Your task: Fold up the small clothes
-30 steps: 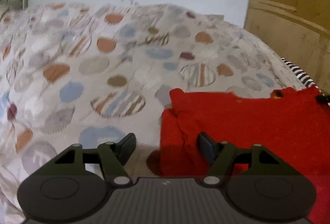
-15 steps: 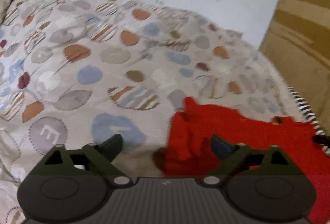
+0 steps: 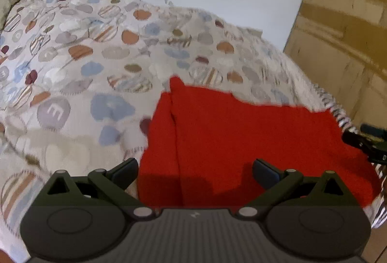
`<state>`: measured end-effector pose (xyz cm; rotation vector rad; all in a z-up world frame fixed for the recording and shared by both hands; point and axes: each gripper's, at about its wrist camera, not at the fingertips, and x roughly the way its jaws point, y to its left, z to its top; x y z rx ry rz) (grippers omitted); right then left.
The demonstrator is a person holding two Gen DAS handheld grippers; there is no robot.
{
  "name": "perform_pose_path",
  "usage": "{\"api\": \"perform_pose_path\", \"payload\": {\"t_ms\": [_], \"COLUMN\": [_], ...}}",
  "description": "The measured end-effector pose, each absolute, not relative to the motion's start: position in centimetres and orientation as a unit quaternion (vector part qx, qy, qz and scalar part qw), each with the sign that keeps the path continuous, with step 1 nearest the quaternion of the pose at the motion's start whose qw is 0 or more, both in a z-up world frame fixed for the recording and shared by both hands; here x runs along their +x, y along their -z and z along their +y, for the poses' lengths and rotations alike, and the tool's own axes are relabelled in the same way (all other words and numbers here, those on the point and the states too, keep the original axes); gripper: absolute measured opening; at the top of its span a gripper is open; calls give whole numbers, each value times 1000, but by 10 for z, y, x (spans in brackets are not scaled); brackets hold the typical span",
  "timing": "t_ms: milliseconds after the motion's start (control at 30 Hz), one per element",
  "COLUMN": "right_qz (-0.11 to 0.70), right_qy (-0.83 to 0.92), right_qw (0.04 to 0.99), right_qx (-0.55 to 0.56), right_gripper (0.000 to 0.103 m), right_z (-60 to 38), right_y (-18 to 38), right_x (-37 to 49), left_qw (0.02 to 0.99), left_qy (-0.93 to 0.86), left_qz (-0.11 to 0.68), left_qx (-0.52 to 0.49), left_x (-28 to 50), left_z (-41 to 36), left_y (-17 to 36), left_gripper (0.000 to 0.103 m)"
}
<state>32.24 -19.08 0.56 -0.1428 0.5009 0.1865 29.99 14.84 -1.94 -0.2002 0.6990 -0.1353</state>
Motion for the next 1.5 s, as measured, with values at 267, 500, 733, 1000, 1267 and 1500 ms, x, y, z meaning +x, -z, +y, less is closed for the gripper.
{"api": "perform_pose_path", "payload": {"t_ms": [267, 500, 733, 1000, 1267, 1500], "right_qz": [238, 184, 210, 140, 202, 109], "right_qy": [-69, -37, -40, -51, -27, -40], "right_qw": [964, 980, 974, 981, 971, 966], "right_qx": [-97, -67, -74, -124, -122, -231], "right_gripper": [102, 102, 102, 102, 102, 89], "right_z": [-178, -182, -179, -151, -137, -118], "right_y": [50, 68, 55, 24, 55, 86], "right_x": [292, 269, 274, 256, 265, 214], "left_qw": [915, 925, 922, 919, 921, 919], "left_qy": [55, 61, 61, 64, 67, 75], "left_qz": [386, 357, 364, 367, 362, 358], "left_qx": [-106, -117, -121, -126, -124, -149], "left_x": [292, 279, 284, 285, 283, 270], "left_z": [150, 155, 155, 157, 156, 162], "left_y": [58, 70, 68, 69, 70, 68], "left_gripper": [103, 103, 103, 103, 103, 102]}}
